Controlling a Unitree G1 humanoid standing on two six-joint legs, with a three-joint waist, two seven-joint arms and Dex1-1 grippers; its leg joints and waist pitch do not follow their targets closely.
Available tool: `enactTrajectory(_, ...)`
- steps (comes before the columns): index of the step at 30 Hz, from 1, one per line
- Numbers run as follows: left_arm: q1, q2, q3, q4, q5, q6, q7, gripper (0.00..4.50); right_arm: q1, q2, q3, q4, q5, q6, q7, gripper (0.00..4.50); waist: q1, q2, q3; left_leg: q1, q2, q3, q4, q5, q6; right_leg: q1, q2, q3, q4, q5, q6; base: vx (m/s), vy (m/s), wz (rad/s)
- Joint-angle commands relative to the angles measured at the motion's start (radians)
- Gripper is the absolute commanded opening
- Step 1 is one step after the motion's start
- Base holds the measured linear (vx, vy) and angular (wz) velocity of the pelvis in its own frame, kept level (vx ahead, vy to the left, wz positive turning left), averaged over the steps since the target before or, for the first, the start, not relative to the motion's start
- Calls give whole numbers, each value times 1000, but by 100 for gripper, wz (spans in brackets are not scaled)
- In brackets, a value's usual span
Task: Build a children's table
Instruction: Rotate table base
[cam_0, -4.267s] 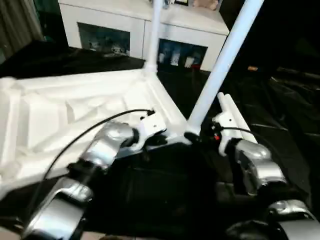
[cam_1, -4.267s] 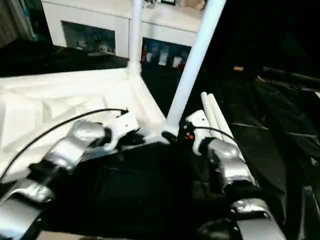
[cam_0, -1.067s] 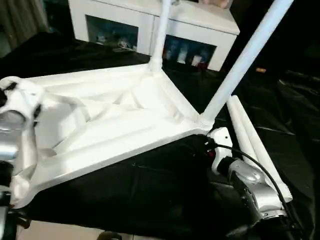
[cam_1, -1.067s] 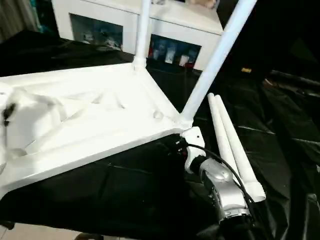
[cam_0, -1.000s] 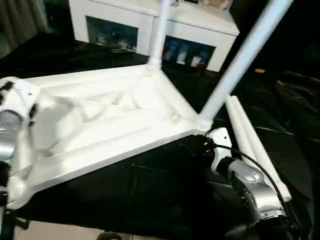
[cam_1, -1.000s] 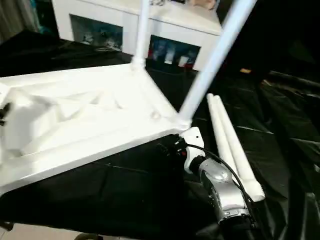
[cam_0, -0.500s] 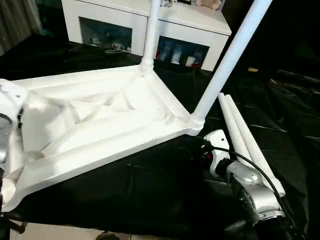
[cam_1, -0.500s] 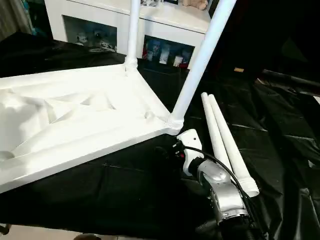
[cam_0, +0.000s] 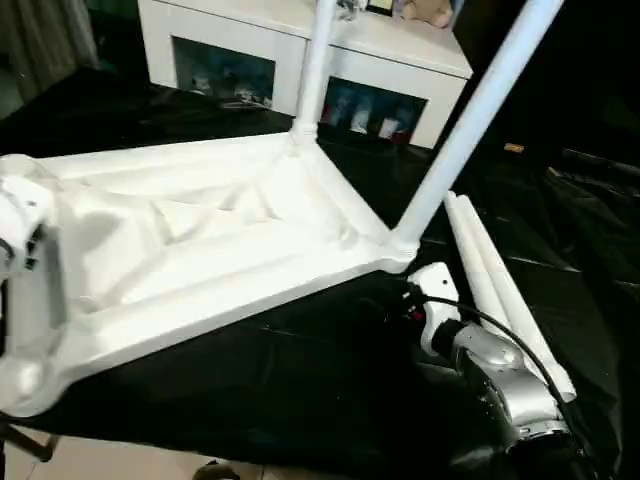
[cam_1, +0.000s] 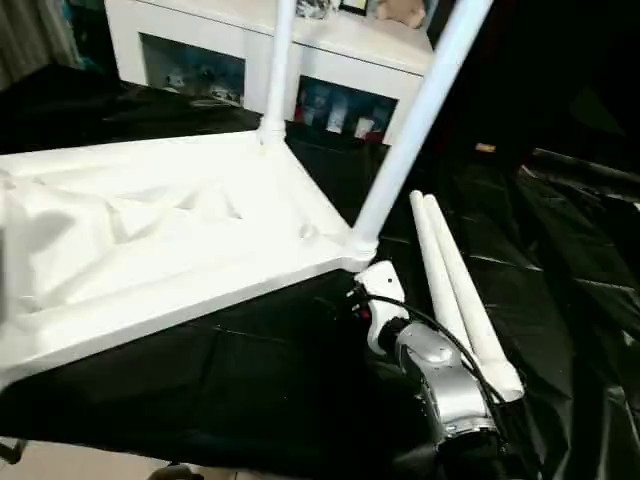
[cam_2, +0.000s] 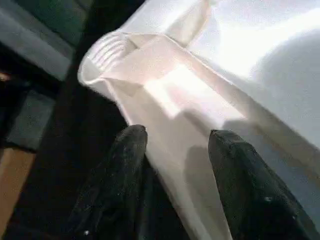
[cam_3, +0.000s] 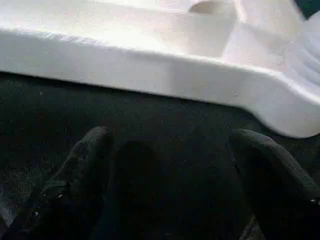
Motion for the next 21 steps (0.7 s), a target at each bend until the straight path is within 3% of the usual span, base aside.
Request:
enactTrajectory(1, 31, -32, -76, -27, 4, 22, -96, 230, -27, -4, -8, 27, -11, -18, -9, 387, -6, 39, -49, 43, 59, -34, -84, -320, -82, 6, -88, 56, -76, -155, -173, 0, 0, 0)
enactTrajectory(5, 51, -10, -126, -74, 15, 42, -190, 230, -58, 5, -10, 71, -16, -23, -19, 387, -2, 39, -45, 46, 60, -38, -87, -394, -96, 1, -92, 58, -85, -255, -158, 0, 0, 0)
enactTrajectory(7, 101, 43, -203, -200, 14, 66, -392, 230, -121, 22, -30, 161, -17, -38, -49, 387, -8, 41, -47, 41, 62, -44, -92, -382, -105, 5, -95, 57, -83, -276, -158, 0, 0, 0)
enactTrajectory(10, 134, 75, -240, -281, 1, 64, -504, 230, -155, 30, -38, 215, -21, -55, -61, 387, -11, 42, -48, 44, 59, -38, -90, -369, -109, 2, -89, 56, -76, -217, -171, 0, 0, 0)
enactTrajectory(15, 196, 121, -301, -446, -51, 96, -672, 230, -209, 44, -46, 303, -26, -80, -72, 387, -9, 42, -53, 38, 54, -28, -84, -256, -92, 14, -81, 55, -58, -71, -195, 0, 0, 0)
enactTrajectory(21, 213, 70, -363, -649, -140, 153, -821, 230, -299, 81, -38, 439, -32, -132, -67, 387, -11, 45, -49, 43, 55, -26, -82, -330, -102, 6, -86, 58, -71, -209, -193, 0, 0, 0)
